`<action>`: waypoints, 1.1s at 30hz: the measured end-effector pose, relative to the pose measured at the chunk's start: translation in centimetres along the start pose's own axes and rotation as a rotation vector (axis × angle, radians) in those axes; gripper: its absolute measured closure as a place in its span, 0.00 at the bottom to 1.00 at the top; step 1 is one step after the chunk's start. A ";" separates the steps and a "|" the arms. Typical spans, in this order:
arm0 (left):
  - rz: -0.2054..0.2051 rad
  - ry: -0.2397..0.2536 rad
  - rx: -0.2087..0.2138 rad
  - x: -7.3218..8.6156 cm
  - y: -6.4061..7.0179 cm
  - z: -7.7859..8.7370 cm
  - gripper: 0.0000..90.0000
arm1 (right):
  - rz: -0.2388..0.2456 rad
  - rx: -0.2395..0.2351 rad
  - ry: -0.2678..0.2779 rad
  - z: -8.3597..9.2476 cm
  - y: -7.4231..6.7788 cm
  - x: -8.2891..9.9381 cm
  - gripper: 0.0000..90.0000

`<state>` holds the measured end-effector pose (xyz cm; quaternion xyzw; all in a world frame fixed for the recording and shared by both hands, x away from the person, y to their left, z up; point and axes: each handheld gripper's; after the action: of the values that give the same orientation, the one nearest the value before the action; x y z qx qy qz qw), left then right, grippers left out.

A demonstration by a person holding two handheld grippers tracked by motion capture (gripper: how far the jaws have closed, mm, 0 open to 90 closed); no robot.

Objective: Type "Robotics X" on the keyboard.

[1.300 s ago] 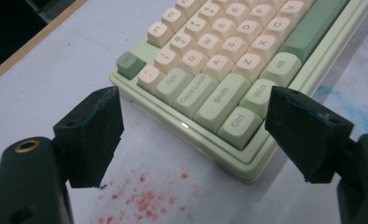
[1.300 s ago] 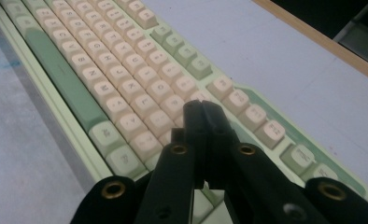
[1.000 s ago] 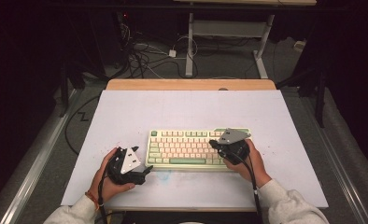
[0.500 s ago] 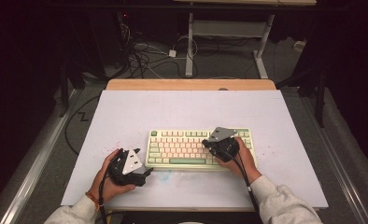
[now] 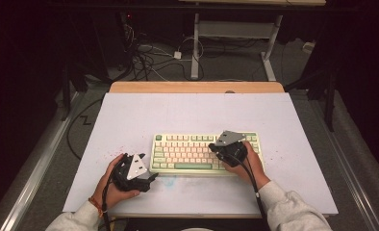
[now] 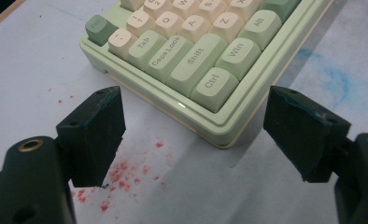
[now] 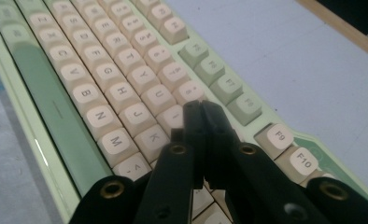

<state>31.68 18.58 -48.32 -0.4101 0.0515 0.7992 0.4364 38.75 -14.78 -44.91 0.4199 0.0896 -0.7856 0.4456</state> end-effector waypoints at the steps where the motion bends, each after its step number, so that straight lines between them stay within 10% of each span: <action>1: 0.000 0.000 0.000 0.0 0.0 0.0 0.22 | -0.005 0.002 0.011 0.3 0.0 0.0 0.98; 22: 0.030 0.030 0.028 0.0 -0.5 0.5 0.24 | -0.047 0.090 0.174 4.8 0.4 1.8 0.38; 33: 0.039 0.044 0.058 -0.4 -0.4 0.8 0.28 | -0.058 0.161 0.177 6.9 -0.5 4.6 0.29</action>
<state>31.60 18.90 -47.43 -0.4136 0.0922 0.7965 0.4313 33.18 -20.91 -44.08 0.5192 0.0771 -0.7627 0.3778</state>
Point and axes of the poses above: each handheld gripper's, and its own axes: z roughly backward along the jaws, x roughly out of its underside, y roughly to its right
